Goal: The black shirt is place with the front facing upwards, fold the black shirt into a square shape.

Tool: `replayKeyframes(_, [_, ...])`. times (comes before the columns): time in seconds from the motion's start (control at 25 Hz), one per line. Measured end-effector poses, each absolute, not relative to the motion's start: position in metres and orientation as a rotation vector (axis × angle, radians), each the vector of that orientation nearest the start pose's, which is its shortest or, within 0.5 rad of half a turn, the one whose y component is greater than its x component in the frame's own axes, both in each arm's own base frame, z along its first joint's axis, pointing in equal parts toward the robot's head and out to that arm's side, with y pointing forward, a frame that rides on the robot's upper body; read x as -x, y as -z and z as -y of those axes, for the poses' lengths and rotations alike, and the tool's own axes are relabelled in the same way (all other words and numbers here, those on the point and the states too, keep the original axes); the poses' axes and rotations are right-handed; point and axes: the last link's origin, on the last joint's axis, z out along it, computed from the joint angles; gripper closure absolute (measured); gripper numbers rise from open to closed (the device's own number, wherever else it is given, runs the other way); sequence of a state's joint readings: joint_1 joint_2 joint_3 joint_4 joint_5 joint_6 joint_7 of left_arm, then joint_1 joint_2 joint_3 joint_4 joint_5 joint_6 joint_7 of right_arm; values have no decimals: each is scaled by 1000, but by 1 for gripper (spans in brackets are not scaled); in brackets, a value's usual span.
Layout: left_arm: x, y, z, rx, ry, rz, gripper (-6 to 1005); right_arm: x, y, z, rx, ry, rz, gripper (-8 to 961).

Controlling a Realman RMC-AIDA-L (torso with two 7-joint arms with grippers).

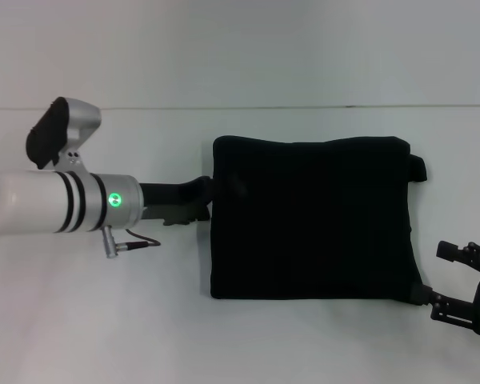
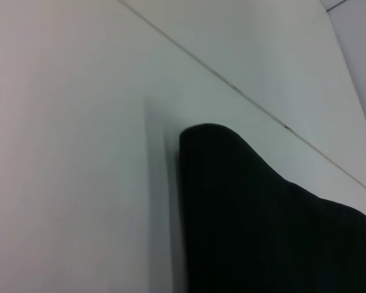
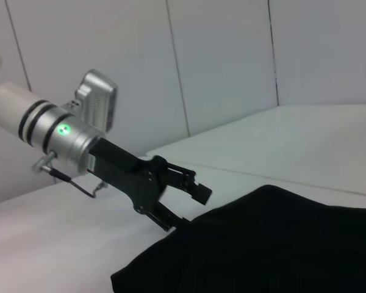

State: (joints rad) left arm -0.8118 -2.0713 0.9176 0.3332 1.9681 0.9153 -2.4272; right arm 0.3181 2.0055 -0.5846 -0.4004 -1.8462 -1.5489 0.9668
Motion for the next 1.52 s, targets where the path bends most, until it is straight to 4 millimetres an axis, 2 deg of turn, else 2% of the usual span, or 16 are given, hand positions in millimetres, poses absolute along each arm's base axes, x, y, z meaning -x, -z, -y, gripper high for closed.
replayKeyframes(0.56, [227,88,-407,2044,566,1851,96,-343,-9,-261,2453,-768,-595,26])
replayKeyframes(1.08, [229,90,-406,2011,592,1837,502,-340,-9,-264,2453,-774,-585,26])
replayKeyframes(1.36, [233,87,-405,2012,601,1848,777,-339,-9,-266,2450,-779,-579,26])
replayKeyframes(1.52, [242,79,-403,1988,615,1861,923,-337,-9,-270,2445,-781,-568,26])
